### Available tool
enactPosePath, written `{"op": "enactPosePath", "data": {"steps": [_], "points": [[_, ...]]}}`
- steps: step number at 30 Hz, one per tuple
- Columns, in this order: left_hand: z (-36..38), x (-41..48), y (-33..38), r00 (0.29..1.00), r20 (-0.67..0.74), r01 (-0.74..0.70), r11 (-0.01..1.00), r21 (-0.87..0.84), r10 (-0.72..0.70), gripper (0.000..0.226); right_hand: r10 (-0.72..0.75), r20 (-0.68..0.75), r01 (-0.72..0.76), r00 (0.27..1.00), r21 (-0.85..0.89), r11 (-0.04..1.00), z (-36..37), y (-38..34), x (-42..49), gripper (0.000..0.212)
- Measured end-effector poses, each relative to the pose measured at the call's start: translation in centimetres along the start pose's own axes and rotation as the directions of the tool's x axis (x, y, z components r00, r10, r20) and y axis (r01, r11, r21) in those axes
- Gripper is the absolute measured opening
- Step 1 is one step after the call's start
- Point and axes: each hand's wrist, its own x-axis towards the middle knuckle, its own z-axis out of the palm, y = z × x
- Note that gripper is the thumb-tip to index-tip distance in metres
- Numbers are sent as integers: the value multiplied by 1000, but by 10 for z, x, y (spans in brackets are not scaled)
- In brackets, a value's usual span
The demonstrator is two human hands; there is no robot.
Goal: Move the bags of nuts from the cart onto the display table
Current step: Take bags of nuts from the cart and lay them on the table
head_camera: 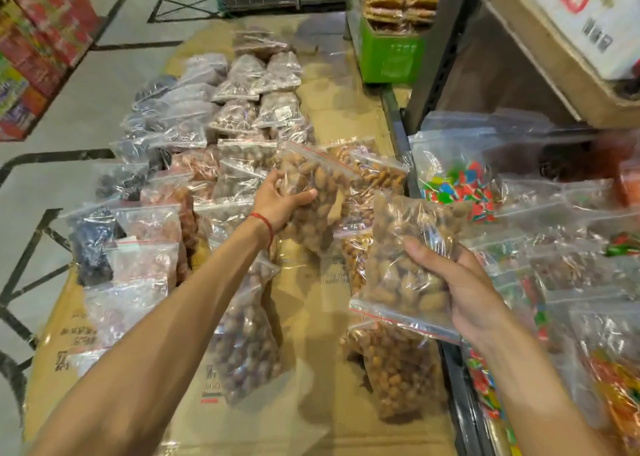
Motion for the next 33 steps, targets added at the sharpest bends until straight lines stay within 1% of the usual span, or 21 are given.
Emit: {"op": "enactPosePath", "data": {"steps": [3,5,6,8,10,11,13,15,18,20,23,25,26,27,28,29,30,31,32,33], "points": [[-1,35,-10,998,32,54,998,23,-54,66,5,-17,-5,1000,-15,1000,8,2,11,49],[0,50,-17,997,54,43,996,72,-47,64,12,-20,-12,1000,-21,1000,10,4,17,49],[2,54,-20,998,62,24,996,91,-29,63,13,-10,-14,1000,-26,1000,12,6,20,45],[3,60,-26,998,66,-3,993,115,-5,63,18,0,-18,1000,-14,1000,12,10,23,28],[3,62,-29,997,72,-27,987,160,15,57,32,22,-32,999,15,999,13,16,26,15],[3,61,-30,996,86,-41,982,186,25,57,38,37,-38,999,23,999,14,18,27,15],[3,60,-32,992,127,-52,965,259,19,65,42,50,-43,998,21,999,18,22,30,19],[3,61,-36,987,155,-88,926,367,32,67,32,56,-33,998,5,999,21,26,31,25],[5,57,-35,991,126,-96,833,545,32,70,33,79,-32,996,-15,999,26,28,28,29],[5,49,-29,992,119,-98,795,599,34,73,38,93,-35,995,-30,999,27,27,24,33],[0,25,-20,984,146,-170,750,640,98,77,38,127,-31,991,-53,998,26,25,14,39],[-7,-3,-9,970,164,-243,752,613,180,69,73,141,-62,987,-77,995,23,22,7,54],[-11,-20,-2,964,177,-264,793,548,198,61,97,145,-82,985,-109,991,21,21,3,63],[-12,-37,5,965,205,-238,873,426,162,51,116,166,-91,979,-151,984,18,20,0,72],[-13,-58,11,961,267,-149,952,266,76,41,138,198,-97,970,-206,974,15,18,-5,77],[-14,-77,15,932,363,-31,989,147,-24,35,158,240,-96,958,-249,964,13,17,-10,78],[-13,-92,19,891,443,48,992,117,-95,38,176,285,-95,942,-277,956,12,17,-15,74],[-11,-104,19,855,503,60,988,145,-126,48,191,333,-90,924,-296,951,12,17,-21,69],[-11,-115,16,831,543,40,986,163,-124,57,202,372,-81,906,-316,945,12,18,-27,63],[-11,-124,11,816,570,-4,986,168,-93,60,202,405,-62,892,-332,941,13,20,-32,58]]}}
